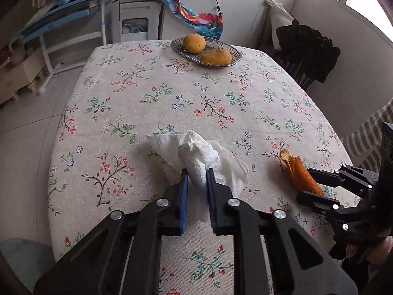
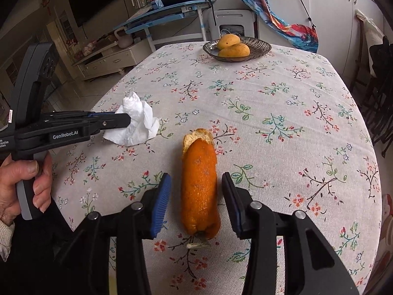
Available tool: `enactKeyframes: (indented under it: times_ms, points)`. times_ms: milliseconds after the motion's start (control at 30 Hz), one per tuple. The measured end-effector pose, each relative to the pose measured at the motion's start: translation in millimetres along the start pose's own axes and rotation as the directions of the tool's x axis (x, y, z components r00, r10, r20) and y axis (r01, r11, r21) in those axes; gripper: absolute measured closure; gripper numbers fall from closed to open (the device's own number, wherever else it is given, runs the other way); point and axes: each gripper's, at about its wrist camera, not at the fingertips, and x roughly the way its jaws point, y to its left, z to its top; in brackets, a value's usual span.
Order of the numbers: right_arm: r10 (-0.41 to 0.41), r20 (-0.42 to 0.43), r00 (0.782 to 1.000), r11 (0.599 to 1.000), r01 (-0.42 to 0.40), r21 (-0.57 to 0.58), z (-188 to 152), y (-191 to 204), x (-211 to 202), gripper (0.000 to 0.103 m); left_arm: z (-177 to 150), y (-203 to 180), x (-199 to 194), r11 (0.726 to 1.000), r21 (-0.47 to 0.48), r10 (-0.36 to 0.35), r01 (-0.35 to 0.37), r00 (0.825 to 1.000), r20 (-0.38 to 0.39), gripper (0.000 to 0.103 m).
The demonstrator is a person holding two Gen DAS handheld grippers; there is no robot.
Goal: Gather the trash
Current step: 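Lift the white tissue with the left tool while the right tool holds the peel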
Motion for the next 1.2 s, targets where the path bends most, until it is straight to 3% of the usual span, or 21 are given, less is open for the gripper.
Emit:
enactKeyframes:
  times_ms: [33,67,100,167,333,367,433,500,567,900,1167,1200]
  points:
    - [0.001,0.000,1.000,1.000,-0.001,-0.001,0,1,0,0.058,0,0,-2,1.000,0.006,0.029,-0.029,1.000,0.010,0.071]
    - [0.002,-0.001,1.000,1.000,-0.002,-0.003,0,1,0,0.058,1,-1,-3,0.997,0.014,0.070,-0.070,0.997,0.025,0.049]
    - [0.001,0.000,1.000,1.000,-0.001,-0.004,0,1,0,0.058,1,-1,-5,0.994,0.020,0.108,-0.109,0.993,0.043,0.035]
    - [0.000,0.000,1.000,1.000,0.000,-0.006,0,2,1,0.058,3,-2,-4,0.988,0.035,0.151,-0.153,0.987,0.055,0.029]
    - [-0.023,-0.007,1.000,0.999,0.023,-0.025,1,5,2,0.058,1,-15,13,0.987,0.078,0.137,-0.137,0.991,0.011,0.028]
    - [-0.031,-0.006,0.999,0.999,0.031,-0.030,0,6,2,0.060,-1,-19,16,0.986,0.096,0.133,-0.133,0.991,0.005,0.029]
    - [-0.047,-0.003,0.999,0.998,0.046,-0.038,0,7,1,0.064,-2,-24,16,0.990,0.109,0.089,-0.089,0.996,0.004,0.045]
    - [-0.051,0.000,0.999,0.998,0.051,-0.037,-1,6,1,0.075,-2,-25,14,0.992,0.099,0.074,-0.075,0.997,0.010,0.078]
    - [-0.030,0.003,1.000,1.000,0.030,-0.005,-1,2,-1,0.077,-1,-23,9,0.998,0.065,0.023,-0.023,1.000,0.002,0.097]
    - [0.068,0.089,0.994,0.991,-0.078,0.107,-17,5,-28,0.077,-27,-14,-53,0.999,-0.046,-0.012,0.019,0.990,0.141,0.098]
    - [0.062,0.108,0.992,0.989,-0.075,0.124,-26,11,-37,0.077,-46,-7,-60,0.998,-0.065,0.016,-0.009,0.994,0.111,0.096]
    - [0.057,0.105,0.993,0.990,-0.070,0.123,-26,12,-36,0.077,-47,-5,-59,0.997,-0.075,0.021,-0.013,0.995,0.101,0.086]
